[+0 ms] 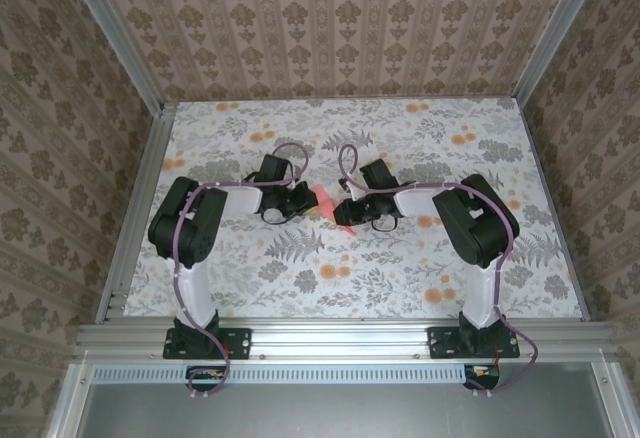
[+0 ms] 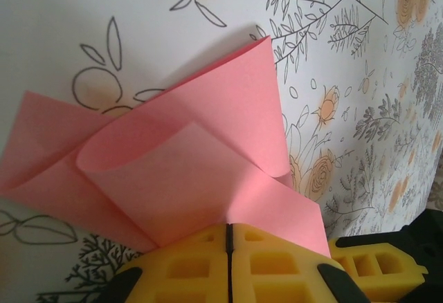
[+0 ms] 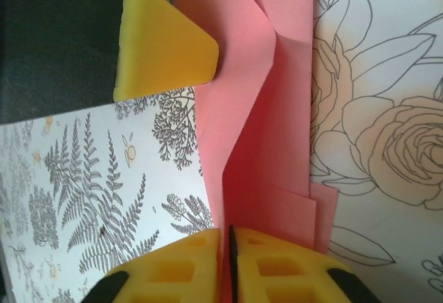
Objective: Fold a paper plane with a square sheet of paper (pick it up from the middle)
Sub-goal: Fold the wing for the fifth time at the center of the table.
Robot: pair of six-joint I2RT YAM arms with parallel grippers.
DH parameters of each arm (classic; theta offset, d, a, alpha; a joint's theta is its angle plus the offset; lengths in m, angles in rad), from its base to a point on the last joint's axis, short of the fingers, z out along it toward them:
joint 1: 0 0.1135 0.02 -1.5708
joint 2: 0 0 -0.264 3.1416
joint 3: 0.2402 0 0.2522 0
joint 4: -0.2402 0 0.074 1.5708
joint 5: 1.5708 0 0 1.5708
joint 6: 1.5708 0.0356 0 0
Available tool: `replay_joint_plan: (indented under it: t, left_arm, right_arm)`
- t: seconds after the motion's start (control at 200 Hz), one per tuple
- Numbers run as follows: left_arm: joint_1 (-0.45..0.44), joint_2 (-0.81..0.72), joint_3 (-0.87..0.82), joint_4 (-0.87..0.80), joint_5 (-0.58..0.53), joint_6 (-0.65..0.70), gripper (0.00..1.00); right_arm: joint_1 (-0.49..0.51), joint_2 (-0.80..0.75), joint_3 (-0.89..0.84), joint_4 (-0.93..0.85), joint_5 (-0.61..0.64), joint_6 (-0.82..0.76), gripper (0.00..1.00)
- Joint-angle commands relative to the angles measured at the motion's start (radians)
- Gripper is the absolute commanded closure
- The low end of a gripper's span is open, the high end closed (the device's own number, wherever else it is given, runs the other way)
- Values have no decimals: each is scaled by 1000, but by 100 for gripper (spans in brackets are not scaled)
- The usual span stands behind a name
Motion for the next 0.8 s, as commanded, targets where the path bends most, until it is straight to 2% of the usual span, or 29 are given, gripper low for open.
replay_joint_plan:
  t: [0.0,0.045,0.185,0.37,0.51,0.54,0.795]
  left_arm:
    - [6,32,8,-77,-16,20,92]
    - [34,23,10,-80,-13,26,92]
    - [37,-25,5,-66,-7,38,88]
    - [28,-90,-11,-32,3,53,81]
    - [20,-91,-14,-2,24,62,78]
    - [-16,-88,-15,6,26,61,78]
    - [-62,-55,13,50,50,78,80]
  right_arm:
    - [-12,36,-12,50,-63,35,92]
    - [-19,38,-18,74,-92,61,94]
    - [-38,52,-28,131,-151,139,98]
    - [-59,68,-35,159,-173,206,99]
    - [-75,86,-37,168,-179,251,100]
    - [-74,89,-34,165,-179,257,100]
    - [-80,106,-17,104,-166,263,100]
